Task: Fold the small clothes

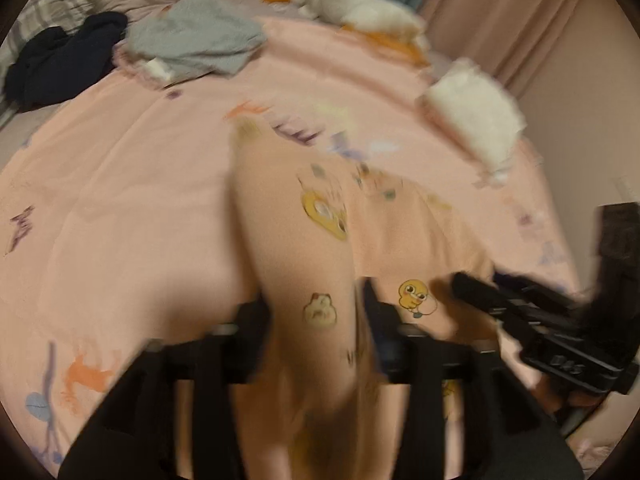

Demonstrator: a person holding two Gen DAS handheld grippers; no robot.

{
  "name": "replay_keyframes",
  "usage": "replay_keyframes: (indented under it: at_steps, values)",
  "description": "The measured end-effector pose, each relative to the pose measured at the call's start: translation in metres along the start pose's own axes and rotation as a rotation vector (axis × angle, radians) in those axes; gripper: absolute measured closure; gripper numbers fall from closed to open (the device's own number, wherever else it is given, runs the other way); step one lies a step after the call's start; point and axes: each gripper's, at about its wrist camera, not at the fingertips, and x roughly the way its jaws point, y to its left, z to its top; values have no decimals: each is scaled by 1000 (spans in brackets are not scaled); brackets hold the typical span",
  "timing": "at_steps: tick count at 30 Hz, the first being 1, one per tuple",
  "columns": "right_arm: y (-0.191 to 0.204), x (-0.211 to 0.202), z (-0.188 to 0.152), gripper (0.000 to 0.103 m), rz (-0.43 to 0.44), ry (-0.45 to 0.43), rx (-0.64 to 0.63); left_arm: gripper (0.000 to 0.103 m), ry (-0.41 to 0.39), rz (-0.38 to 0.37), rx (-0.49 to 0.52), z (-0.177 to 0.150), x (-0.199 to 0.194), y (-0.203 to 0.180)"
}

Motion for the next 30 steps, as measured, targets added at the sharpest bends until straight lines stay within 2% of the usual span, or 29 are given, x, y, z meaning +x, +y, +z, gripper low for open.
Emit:
replay_keyframes:
  at_steps: [1,2,4,7,11,15,23,27,30]
  values:
    - [-1,6,-4,45,-77,9,-17,17,-9,42,-18,-2,3,8]
    - [-3,8,-7,41,-104,7,-13,9,-21,84,-36,-5,3,13]
    - [-10,13,-11,39,-95,34,30,7,-33,129,-46,-8,1,20]
    - [-10,15,-12,32,-96,71,54,1,-11,58,-54,-5,-3,24]
    - [-3,10,-12,23,-106,70,37,1,-40,30,-48,-6,-14,19]
    - [-1,5,-13,13,-132,70,38,1,-23,29,-44,-6,-14,13]
    - [-1,1,-16,7,-154,82,54,1,-43,82,42,-15,-24,-2]
    - [0,-2,-18,7,-158,80,56,0,-42,51,18,-19,-30,-3]
    - [1,-5,-21,7,-156,81,66,1,-40,55,6,-20,-34,-5]
